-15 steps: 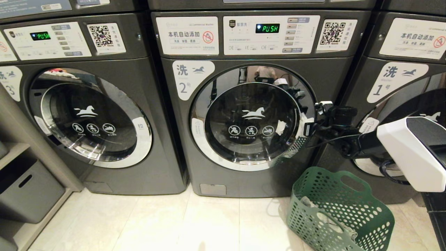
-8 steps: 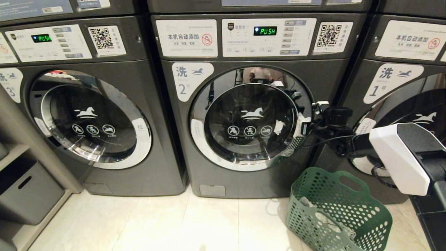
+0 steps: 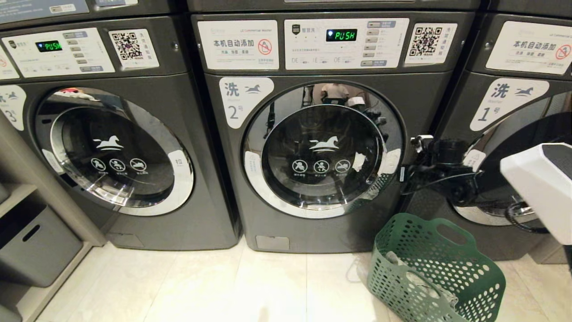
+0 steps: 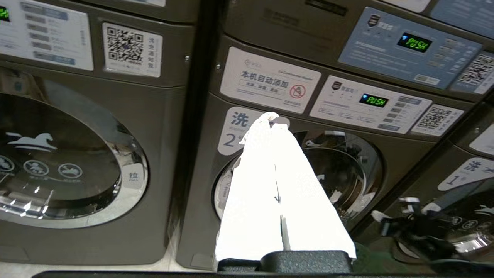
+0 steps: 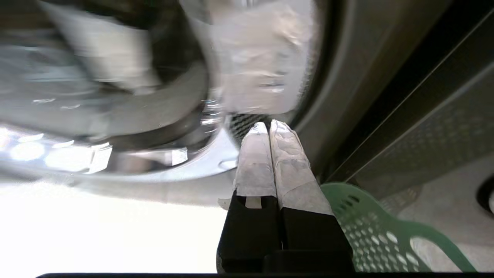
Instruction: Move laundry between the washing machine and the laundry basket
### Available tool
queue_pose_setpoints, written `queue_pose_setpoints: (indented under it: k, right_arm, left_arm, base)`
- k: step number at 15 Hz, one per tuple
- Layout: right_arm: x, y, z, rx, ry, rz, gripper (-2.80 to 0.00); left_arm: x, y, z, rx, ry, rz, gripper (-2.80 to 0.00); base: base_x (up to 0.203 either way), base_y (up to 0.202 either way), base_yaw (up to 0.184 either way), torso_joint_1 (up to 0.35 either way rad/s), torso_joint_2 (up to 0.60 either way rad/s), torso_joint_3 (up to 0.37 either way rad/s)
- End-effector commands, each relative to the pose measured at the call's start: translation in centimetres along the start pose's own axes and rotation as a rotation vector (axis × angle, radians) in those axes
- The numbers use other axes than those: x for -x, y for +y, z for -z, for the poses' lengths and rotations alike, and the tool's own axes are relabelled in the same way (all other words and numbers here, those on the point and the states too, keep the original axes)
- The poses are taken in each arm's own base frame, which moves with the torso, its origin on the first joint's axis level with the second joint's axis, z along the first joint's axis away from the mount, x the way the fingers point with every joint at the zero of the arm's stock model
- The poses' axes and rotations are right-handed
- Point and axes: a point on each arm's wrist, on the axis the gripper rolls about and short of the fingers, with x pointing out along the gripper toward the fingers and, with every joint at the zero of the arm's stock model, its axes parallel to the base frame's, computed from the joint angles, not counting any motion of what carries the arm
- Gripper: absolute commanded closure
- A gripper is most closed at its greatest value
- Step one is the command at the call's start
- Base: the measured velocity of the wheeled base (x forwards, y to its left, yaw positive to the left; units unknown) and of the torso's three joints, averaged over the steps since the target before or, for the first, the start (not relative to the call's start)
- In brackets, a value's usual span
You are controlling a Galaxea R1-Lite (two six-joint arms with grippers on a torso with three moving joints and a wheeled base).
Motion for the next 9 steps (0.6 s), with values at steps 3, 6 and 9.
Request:
queue_pose_setpoints:
  k: [3, 6, 9]
  right_arm:
    - [16.0, 2.4, -4.5, 0.012, 0.004, -0.069, 0.0]
    - [26.4, 3.7, -0.7, 0.05, 0.056, -0.123, 0.0]
    - [34.6, 3.8, 3.9, 0.147, 0.022, -0.158, 0.0]
  left_arm:
    - [-0.1, 0.0, 0.9, -0.01, 0.033, 0.027, 0.0]
    - [0.3, 0.1, 2.8, -0.027, 0.112, 0.145, 0.0]
    - [1.0, 0.5, 6.7, -0.043, 0.259, 0.288, 0.0]
  base:
    - [0.0, 0.0, 0.0, 0.0, 0.0, 0.0]
    - [0.0, 0.0, 0.0, 0.0, 0.0, 0.0]
    - [0.0, 0.0, 0.0, 0.0, 0.0, 0.0]
